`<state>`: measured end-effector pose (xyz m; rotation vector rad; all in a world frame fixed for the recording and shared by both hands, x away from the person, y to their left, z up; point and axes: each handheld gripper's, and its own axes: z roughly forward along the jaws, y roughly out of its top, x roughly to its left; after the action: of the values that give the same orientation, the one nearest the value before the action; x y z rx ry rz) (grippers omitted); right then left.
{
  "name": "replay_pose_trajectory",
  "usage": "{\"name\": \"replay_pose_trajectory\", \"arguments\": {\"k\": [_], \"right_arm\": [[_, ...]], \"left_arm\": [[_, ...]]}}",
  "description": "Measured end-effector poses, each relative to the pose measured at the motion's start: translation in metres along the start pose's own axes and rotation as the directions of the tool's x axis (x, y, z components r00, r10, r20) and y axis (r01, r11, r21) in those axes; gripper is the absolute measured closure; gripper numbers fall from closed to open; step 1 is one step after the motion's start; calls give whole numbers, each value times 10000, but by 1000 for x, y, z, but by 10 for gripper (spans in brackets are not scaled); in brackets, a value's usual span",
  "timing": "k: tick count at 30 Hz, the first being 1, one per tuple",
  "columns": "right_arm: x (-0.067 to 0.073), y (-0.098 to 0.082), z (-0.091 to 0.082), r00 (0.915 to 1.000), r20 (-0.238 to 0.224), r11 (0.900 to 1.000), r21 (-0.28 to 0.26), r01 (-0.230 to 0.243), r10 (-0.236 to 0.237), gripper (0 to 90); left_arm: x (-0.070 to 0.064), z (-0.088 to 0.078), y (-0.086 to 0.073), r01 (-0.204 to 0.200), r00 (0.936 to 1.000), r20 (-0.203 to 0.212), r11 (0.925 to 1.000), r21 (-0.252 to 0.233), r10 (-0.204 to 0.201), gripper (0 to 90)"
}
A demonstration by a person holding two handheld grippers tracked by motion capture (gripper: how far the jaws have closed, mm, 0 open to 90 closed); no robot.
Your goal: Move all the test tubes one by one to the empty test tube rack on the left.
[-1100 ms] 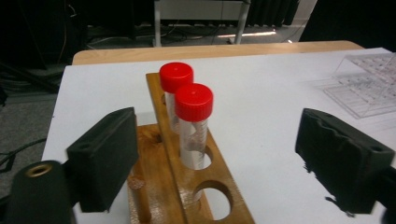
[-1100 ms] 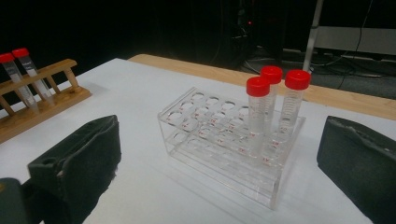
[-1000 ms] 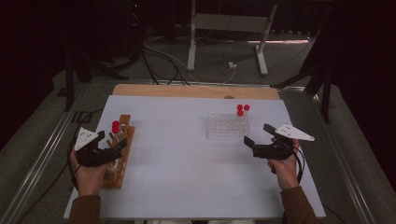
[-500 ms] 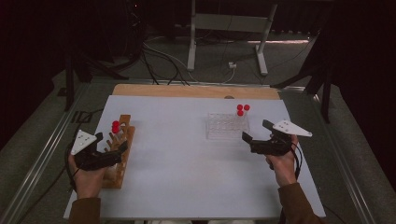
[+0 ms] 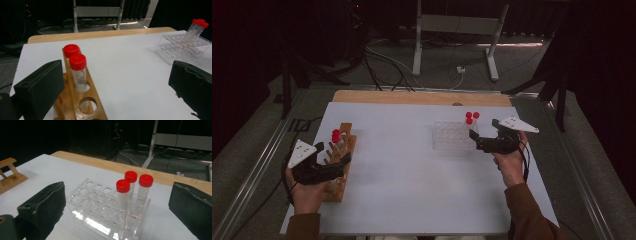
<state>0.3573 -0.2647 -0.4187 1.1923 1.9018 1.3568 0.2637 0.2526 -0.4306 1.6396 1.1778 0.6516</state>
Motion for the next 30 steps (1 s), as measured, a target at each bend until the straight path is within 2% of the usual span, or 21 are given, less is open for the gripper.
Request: {"name": "replay_pose_trajectory", "arguments": {"k": [5,9,11,15,20,24,27,30], "right_arm": [[-2,-1,16,9997,224,9993,366,-90,82,83],[-4,-5,28,9986,482,9983,515,-263,239,162],[-5,-7,33,9980,522,9978,548,-377,348,232],[-2,-11,44,9955,921,9980,574,-281,228,375],[1,-15,55,9922,1247,9976,673,-160,75,511],[1,-18,64,9862,1648,9965,775,-307,175,618],[2,-20,68,9849,1699,9956,807,-474,331,649],[4,-22,71,9845,1748,9951,941,-319,150,674]], "left_arm": [[-4,0,1,-42,10000,89,10000,-76,42,10],[-4,0,1,7,9999,156,10000,-87,-6,10],[-5,0,1,125,9995,293,9998,-136,-121,10],[-6,0,2,138,9993,360,9997,-191,-131,10],[-5,-1,2,229,9989,417,9994,-241,-219,10],[-5,-3,3,309,9985,465,9990,-324,-293,10],[-4,-4,3,317,9984,473,9989,-349,-301,10],[-3,-5,3,350,9984,452,9987,-371,-333,10]]}}
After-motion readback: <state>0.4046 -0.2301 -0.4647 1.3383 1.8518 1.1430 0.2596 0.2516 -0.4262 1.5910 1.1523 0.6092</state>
